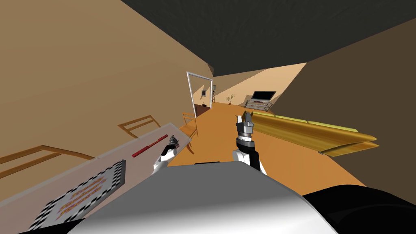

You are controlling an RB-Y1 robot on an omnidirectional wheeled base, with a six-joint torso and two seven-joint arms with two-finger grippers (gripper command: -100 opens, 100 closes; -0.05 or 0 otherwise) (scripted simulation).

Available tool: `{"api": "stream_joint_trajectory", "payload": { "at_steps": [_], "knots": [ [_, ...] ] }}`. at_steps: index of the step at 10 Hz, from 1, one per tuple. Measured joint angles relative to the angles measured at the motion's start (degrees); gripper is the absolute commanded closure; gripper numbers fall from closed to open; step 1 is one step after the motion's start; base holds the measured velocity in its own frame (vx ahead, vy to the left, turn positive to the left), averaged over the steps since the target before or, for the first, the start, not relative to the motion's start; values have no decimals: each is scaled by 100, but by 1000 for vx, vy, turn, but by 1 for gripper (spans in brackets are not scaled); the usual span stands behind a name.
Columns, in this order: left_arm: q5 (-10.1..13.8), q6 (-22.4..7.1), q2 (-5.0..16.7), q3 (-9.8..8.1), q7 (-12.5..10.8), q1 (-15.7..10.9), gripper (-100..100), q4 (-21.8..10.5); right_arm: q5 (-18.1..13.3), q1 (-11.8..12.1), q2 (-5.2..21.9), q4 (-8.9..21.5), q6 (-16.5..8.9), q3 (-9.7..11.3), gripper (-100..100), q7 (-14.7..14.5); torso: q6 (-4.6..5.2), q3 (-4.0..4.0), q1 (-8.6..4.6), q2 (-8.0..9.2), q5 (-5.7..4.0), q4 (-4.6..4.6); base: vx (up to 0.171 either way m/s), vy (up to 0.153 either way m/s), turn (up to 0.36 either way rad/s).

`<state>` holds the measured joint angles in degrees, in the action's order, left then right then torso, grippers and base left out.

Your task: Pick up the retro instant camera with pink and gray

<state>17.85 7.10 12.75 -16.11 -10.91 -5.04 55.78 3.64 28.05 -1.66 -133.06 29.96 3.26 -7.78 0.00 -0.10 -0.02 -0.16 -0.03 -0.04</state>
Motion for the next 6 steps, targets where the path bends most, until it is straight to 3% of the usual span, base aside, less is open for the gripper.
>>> {"api": "stream_joint_trajectory", "payload": {
  "at_steps": [1,3,4,6],
  "knots": [
    [16,-61,0,-53,-8,-87,-100,-126,0,0,0,0,0,0,0,0,-1,0,2,-1,0,0,29,-21,34],
    [60,-36,67,-76,-63,-316,-100,-673,0,0,0,0,0,0,0,0,0,-1,2,-2,0,0,35,-28,85],
    [64,-202,21,-189,-48,-335,-100,-697,0,0,0,0,0,0,0,0,-2,-2,-1,-4,0,-1,29,-24,45],
    [79,-255,36,-220,-55,-453,-100,-991,0,0,0,0,0,0,0,0,1,2,7,4,1,1,14,-4,21]
  ]
}}
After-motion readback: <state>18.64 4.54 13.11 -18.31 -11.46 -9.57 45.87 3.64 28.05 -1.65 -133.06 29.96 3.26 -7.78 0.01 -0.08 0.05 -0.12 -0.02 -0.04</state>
